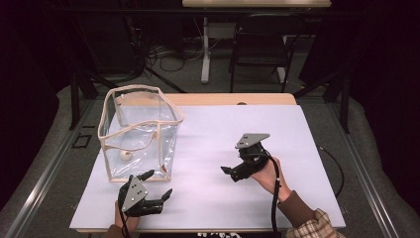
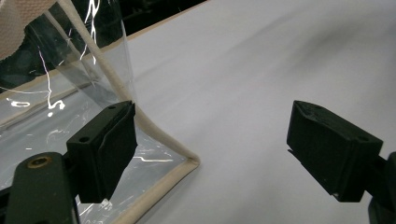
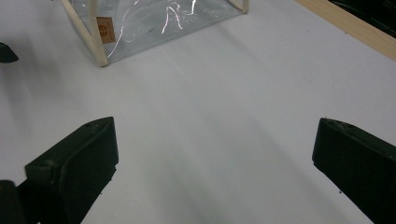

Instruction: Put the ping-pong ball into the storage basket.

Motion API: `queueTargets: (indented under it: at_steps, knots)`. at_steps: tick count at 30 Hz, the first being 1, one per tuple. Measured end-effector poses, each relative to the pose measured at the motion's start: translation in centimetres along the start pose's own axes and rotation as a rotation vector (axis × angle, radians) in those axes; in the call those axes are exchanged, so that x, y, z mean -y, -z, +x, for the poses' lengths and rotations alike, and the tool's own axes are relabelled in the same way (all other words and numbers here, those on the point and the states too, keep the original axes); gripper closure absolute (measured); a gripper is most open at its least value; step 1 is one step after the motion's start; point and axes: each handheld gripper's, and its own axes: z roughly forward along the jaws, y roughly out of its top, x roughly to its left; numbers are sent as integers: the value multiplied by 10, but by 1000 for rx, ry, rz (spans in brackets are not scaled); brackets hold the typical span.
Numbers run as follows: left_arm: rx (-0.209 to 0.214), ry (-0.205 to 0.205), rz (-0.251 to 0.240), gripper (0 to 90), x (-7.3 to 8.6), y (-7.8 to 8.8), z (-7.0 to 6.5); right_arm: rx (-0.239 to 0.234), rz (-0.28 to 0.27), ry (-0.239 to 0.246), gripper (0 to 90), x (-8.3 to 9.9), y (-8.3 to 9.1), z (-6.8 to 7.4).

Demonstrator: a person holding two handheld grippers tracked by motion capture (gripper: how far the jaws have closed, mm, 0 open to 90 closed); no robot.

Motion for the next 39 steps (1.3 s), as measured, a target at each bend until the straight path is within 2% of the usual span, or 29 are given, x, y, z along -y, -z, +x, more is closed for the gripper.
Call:
queueTargets:
  at_steps: [5,15,25,33,34,39]
  knots:
    - [-1,1,0,159,0,0,0,6,-1,-4,0,7,5,0]
    - [-2,-2,1,159,0,0,0,42,-51,-7,0,24,17,0]
    - [-3,-2,3,159,0,0,0,67,-71,-12,0,40,24,1]
    - [-3,0,-2,159,0,0,0,69,-71,-12,0,41,25,2]
    - [-2,-5,1,159,0,0,0,84,-79,-16,0,54,31,3]
    - [-3,-2,-1,159,0,0,0,95,-81,-14,0,63,37,3]
